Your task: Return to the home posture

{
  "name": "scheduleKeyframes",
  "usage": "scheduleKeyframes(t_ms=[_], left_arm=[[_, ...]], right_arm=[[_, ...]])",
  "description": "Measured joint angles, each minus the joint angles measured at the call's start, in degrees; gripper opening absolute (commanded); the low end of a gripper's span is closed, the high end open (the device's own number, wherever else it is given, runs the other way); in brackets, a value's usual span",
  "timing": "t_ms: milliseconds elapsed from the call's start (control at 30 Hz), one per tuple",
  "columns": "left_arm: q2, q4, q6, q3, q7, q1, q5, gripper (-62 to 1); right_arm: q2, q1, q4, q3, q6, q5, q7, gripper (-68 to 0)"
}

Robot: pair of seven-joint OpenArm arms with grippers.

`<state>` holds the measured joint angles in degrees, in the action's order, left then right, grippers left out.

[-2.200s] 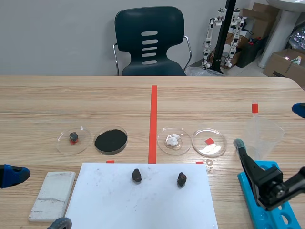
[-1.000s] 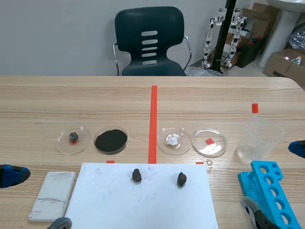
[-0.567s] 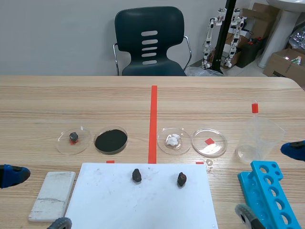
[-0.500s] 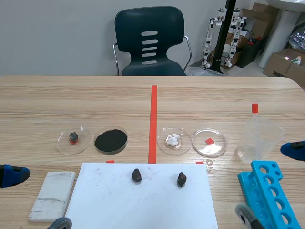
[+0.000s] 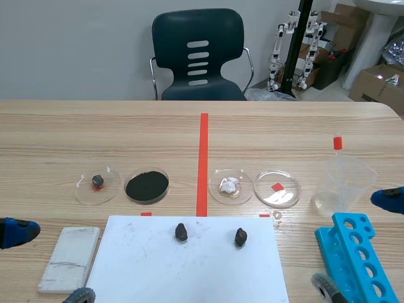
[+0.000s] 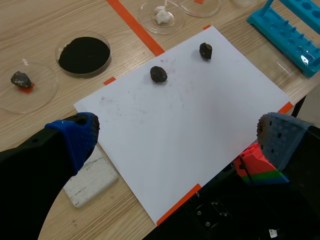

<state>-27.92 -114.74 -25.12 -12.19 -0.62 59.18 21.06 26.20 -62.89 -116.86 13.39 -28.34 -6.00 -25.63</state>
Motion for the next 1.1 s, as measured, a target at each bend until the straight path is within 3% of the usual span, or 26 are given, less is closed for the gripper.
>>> scheduleKeyframes(t_ms=[833,1100], left_arm=[[0.0,0.0,0.0,0.0,0.0,0.0,0.0,1.4],[0.0,0.0,0.0,0.0,0.0,0.0,0.0,1.4]], right_arm=[[0.0,0.0,0.0,0.0,0.0,0.0,-0.1,0.4],[0.0,0.0,0.0,0.0,0.0,0.0,-2.7,0.4]])
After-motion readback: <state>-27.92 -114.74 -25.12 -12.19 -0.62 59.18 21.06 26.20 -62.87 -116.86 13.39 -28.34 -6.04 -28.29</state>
